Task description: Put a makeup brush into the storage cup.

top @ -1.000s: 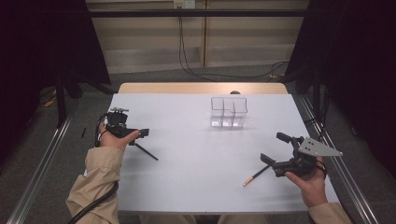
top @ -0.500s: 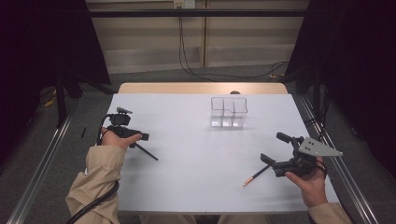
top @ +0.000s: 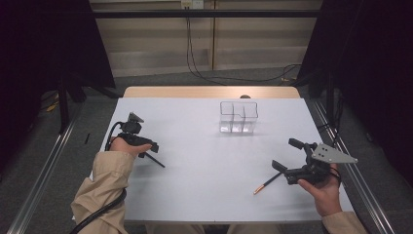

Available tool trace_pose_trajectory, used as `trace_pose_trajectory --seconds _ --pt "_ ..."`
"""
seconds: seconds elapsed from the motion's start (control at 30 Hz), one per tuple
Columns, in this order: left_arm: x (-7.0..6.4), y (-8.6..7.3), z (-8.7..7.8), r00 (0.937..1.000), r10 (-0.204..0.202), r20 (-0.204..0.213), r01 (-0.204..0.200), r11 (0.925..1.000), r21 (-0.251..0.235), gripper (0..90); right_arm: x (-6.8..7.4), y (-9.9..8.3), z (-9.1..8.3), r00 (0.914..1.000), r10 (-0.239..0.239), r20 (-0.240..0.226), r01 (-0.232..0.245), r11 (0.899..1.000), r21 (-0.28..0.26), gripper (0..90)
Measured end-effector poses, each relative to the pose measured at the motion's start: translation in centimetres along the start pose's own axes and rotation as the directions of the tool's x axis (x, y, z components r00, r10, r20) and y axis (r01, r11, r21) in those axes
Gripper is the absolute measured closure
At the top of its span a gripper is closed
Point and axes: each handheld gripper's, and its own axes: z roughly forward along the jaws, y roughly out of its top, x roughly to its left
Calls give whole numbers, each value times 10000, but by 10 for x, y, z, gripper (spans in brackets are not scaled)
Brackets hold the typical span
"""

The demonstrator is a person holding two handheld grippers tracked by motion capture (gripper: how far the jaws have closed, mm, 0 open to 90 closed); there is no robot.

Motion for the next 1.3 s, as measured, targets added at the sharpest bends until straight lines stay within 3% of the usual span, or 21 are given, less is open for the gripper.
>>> trace_pose_trajectory --seconds 0.37,0.67,1.03,1.3 --pt "-4 1 1 10000 -78 6 77 9999 97 53 -1 0 0 10000 60 18 -60 10000 15 0" --pt "-6 3 -1 9990 -417 128 417 9991 -20 163 -1 0 -1 10000 88 30 -88 10000 31 0" --pt "-4 2 0 9984 -482 283 481 9988 27 273 -1 0 -1 10000 85 3 -85 10000 14 0" --pt "-3 -2 4 9931 -1098 401 1081 9933 417 334 -2 0 -1 10000 89 8 -89 10000 5 0"
